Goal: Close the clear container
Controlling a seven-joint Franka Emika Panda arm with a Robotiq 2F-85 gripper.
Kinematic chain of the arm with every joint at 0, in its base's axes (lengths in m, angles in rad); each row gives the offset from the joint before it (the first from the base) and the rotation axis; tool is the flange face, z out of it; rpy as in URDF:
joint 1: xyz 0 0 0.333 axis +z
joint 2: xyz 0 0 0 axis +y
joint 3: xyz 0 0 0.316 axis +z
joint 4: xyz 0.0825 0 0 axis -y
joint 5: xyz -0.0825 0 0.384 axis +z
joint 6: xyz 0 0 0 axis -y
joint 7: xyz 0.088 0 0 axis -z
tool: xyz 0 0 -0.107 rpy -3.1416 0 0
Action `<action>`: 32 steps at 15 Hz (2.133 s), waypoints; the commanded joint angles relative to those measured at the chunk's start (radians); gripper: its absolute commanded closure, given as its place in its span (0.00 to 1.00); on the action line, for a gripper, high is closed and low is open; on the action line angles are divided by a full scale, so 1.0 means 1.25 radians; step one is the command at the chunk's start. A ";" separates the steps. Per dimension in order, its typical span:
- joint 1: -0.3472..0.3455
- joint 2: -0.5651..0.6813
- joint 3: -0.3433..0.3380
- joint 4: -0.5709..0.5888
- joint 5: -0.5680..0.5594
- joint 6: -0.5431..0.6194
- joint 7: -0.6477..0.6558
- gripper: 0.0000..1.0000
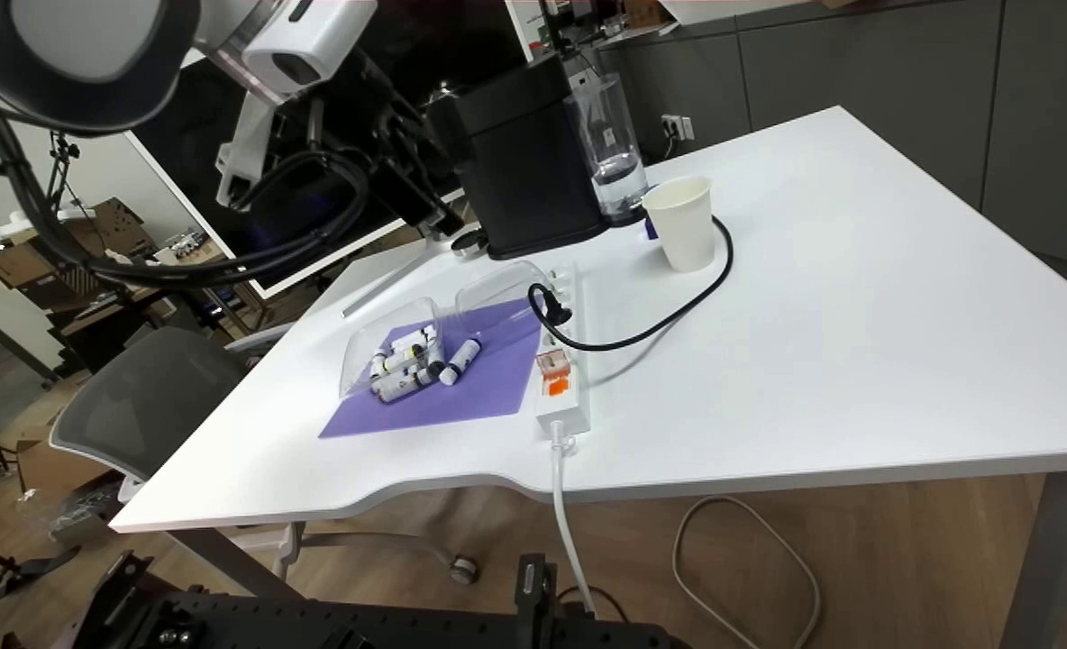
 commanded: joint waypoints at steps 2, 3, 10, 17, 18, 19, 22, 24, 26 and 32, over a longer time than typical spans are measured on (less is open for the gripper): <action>0.056 0.120 -0.044 0.116 0.099 -0.057 -0.105 0.00; 0.063 0.136 -0.045 0.137 0.136 -0.078 -0.147 0.00; 0.058 0.179 -0.028 0.178 0.259 -0.147 -0.292 0.00; 0.060 0.265 -0.002 0.219 0.348 -0.051 -0.312 0.00; 0.056 0.292 0.008 0.237 0.373 -0.036 -0.325 0.00; 0.051 0.312 0.019 0.252 0.392 -0.031 -0.336 0.00; 0.040 0.381 0.040 0.304 0.421 -0.020 -0.360 0.00; 0.036 0.424 0.043 0.338 0.415 -0.032 -0.357 0.00; 0.034 0.463 0.044 0.368 0.406 -0.045 -0.352 0.00; 0.055 0.555 0.030 0.432 0.379 -0.075 -0.332 0.00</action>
